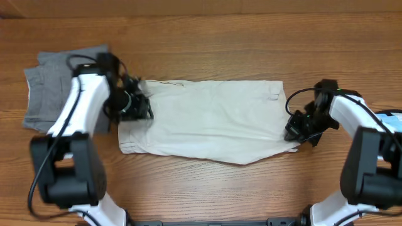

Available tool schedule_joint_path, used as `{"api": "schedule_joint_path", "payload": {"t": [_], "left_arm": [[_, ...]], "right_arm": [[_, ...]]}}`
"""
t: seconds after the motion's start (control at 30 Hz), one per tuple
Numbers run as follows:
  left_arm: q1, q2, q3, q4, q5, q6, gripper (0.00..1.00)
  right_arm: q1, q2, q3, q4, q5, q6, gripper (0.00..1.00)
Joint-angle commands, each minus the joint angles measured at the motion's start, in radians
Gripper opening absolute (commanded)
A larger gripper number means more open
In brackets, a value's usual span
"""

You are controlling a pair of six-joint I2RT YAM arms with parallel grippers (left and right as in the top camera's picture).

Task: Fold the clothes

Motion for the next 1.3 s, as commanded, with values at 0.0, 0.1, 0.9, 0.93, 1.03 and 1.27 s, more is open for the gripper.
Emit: {"api": "schedule_joint_path", "payload": {"t": [0.0, 0.1, 0.9, 0.93, 1.03, 1.27], "left_arm": [[-0.019, -0.075, 0.028, 0.06, 0.181, 0.015, 0.59], [-0.055, -0.065, 0.025, 0.153, 0.246, 0.014, 0.49], [-0.152, 0.183, -0.024, 0.33, 0.016, -0.048, 0.16], [-0.14, 0.183, -0.023, 0.312, -0.003, -0.048, 0.16], [-0.094, 0.183, -0.021, 0.262, -0.061, -0.045, 0.18], [0.031, 0.175, -0.012, 0.207, 0.006, 0.031, 0.07]], "right_arm": [[0.034, -0.135, 0.028, 0.076, -0.239, -0.183, 0.04], [0.095, -0.161, 0.028, 0.198, -0.44, -0.177, 0.04], [0.377, 0.212, 0.018, 0.827, -0.198, 0.51, 0.04], [0.344, 0.212, 0.018, 0.819, -0.192, 0.521, 0.04], [0.23, 0.212, 0.018, 0.765, -0.191, 0.521, 0.04], [0.038, 0.207, 0.019, 0.58, -0.192, 0.325, 0.04]]}}
